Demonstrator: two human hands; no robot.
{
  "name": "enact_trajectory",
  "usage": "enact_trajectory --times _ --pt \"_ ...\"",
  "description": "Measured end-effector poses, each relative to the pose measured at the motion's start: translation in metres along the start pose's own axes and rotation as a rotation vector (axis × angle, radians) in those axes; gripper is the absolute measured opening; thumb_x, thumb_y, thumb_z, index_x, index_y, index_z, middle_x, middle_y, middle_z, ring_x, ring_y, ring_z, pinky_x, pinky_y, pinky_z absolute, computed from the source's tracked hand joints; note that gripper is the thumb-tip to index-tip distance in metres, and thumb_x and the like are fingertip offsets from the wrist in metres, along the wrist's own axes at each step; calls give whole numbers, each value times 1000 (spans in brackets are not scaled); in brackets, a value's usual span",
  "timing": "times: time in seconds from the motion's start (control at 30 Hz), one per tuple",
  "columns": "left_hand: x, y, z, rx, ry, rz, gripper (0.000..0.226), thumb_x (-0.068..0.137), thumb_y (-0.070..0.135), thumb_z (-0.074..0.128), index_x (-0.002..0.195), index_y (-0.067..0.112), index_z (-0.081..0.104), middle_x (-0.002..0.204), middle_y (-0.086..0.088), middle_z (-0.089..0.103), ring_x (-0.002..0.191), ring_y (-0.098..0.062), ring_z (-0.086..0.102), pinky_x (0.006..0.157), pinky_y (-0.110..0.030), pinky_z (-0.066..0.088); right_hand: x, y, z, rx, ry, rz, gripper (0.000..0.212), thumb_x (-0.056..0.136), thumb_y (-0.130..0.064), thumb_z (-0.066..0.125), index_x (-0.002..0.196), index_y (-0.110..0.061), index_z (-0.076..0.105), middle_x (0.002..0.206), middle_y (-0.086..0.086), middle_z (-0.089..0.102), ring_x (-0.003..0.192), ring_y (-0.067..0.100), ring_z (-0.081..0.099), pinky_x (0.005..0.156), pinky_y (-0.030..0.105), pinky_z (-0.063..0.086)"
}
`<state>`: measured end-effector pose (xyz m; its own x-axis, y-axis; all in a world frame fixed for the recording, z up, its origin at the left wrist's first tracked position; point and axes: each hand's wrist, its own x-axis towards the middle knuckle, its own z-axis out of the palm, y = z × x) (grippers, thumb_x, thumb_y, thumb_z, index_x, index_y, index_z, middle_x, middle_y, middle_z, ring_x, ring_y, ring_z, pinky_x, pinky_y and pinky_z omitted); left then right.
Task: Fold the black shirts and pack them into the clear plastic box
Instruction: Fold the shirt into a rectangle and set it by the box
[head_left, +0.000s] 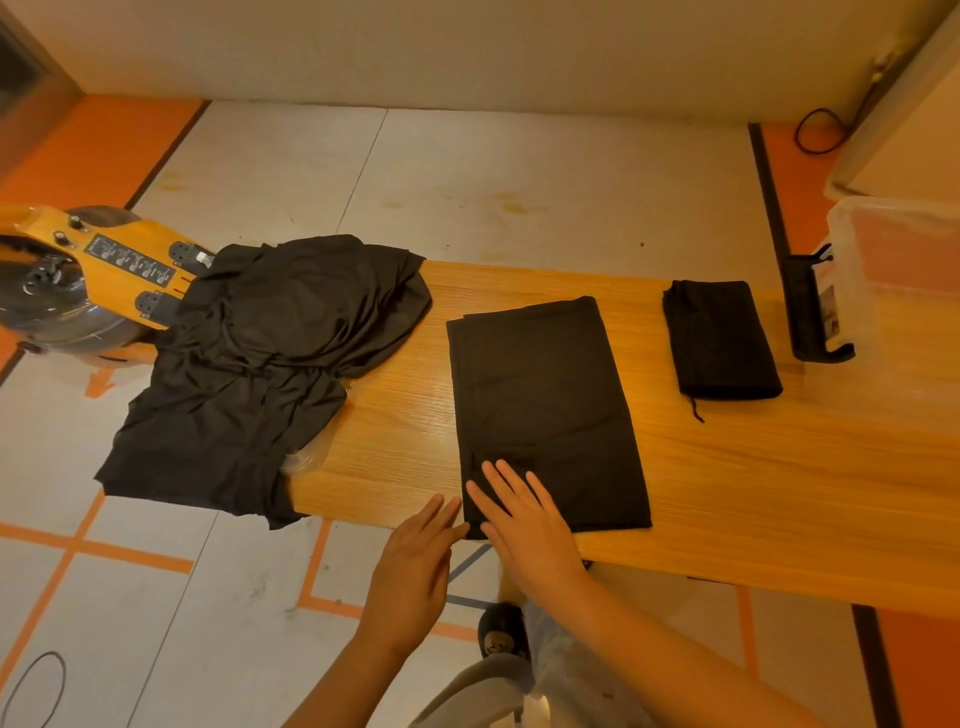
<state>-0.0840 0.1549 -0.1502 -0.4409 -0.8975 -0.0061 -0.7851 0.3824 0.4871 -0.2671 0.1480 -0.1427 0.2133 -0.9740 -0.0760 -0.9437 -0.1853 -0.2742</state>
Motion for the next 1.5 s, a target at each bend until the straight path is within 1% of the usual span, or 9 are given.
enact_trajectory --times 0.27,0.4,0.63,0.73,0.8,0.87,1.07,1.23,1.5 --pt "-3 2 -3 43 -29 -32 41 96 37 33 120 32 65 137 7 57 131 -15 46 103 -34 36 1 9 9 -111 -14 -75 69 64 -47 84 126 -25 63 135 2 58 126 20 53 101 40 42" --pt "7 6 -5 2 5 -70 56 100 54 16 110 33 67 128 7 62 120 -16 57 99 -29 40 4 17 5 -108 2 -143 61 61 -41 88 117 -27 69 128 -3 64 122 19 57 101 38 43" --pt "33 12 -12 -59 45 -111 36 94 42 34 98 27 67 100 10 65 92 -4 54 83 -14 41 -5 31 -1 -84 -64 -234 55 65 -41 85 117 -33 68 133 -5 60 129 17 51 106 39 40" --pt "62 12 -20 -96 86 -133 36 94 39 35 99 24 67 93 9 65 86 -4 55 79 -20 46 -9 34 4 -70 -76 -266 56 82 -54 63 133 -34 53 144 -6 49 136 14 42 116 39 26" --pt "95 12 -30 -134 84 -155 31 96 36 38 105 22 64 97 8 63 90 -7 57 81 -25 47 -7 35 -2 -61 -75 -240 58 90 -57 41 142 -31 40 150 -6 40 140 13 34 118 38 22" --pt "137 11 -39 -143 71 -167 24 99 27 47 116 20 61 107 4 62 100 -10 57 86 -25 45 -3 42 -10 -46 -64 -187 60 92 -56 35 145 -29 35 153 -5 36 141 14 30 117 39 20" --pt "257 9 -54 -134 -24 -307 36 99 21 51 132 8 54 126 -9 60 116 -24 56 93 -34 47 10 82 -24 -22 -95 116 65 102 -40 -3 139 -20 46 146 2 46 140 18 25 113 37 8" --pt "296 22 -51 -109 6 -595 36 94 29 61 119 4 55 114 -13 62 104 -30 59 76 -35 45 -4 109 -22 -20 -119 164 62 103 -40 0 142 -18 42 148 2 43 144 17 13 113 36 11" --pt "305 21 -43 -154 81 -577 16 92 23 64 98 9 63 93 -3 63 85 -21 59 69 -32 44 -10 110 -26 28 -106 211 59 102 -44 1 148 -17 27 151 3 39 142 19 24 113 36 11"
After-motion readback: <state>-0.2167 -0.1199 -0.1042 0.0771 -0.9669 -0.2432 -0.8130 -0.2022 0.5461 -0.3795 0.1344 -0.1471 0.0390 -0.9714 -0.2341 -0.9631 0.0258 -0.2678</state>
